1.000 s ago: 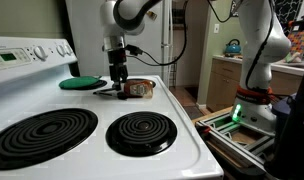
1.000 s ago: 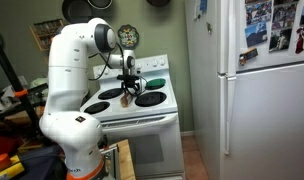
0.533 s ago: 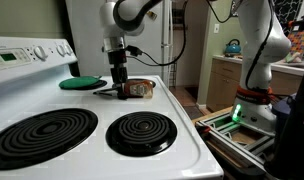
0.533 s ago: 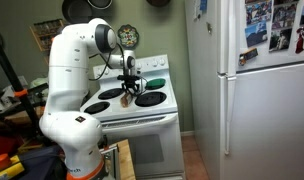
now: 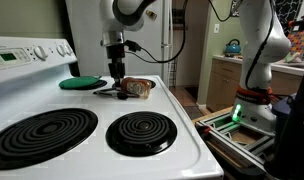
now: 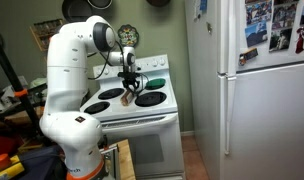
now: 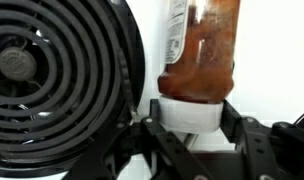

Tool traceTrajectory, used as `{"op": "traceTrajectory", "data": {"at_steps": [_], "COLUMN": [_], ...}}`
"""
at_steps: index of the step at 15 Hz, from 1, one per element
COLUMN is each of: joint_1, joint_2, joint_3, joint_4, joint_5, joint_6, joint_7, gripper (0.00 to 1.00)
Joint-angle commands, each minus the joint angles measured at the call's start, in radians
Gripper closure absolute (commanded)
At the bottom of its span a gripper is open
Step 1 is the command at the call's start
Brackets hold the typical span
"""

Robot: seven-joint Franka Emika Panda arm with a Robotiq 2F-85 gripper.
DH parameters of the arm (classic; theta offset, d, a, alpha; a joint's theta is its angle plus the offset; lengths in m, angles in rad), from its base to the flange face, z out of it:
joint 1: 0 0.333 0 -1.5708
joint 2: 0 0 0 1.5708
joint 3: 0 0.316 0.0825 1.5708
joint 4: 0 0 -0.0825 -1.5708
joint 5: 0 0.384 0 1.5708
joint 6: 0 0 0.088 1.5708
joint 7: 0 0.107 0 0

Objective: Place the ketchup bottle upright

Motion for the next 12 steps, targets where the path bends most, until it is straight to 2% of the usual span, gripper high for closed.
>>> {"op": "traceTrajectory", "data": {"at_steps": [1,6,12], "joint_1": [-0.015,-0.038,-0.055], "joint_2": [-0.086,-0.196,-0.256], "joint_3": [0.012,0.029,0.048], "joint_4": [-0.031,-0.086,-0.145], "joint_5": [0.0,0.042,0.087], "joint_6": [0.023,0.068,0.086], "joint_7": [-0.006,-0.027,-0.049], "gripper": [0.66,0.66,0.66]}}
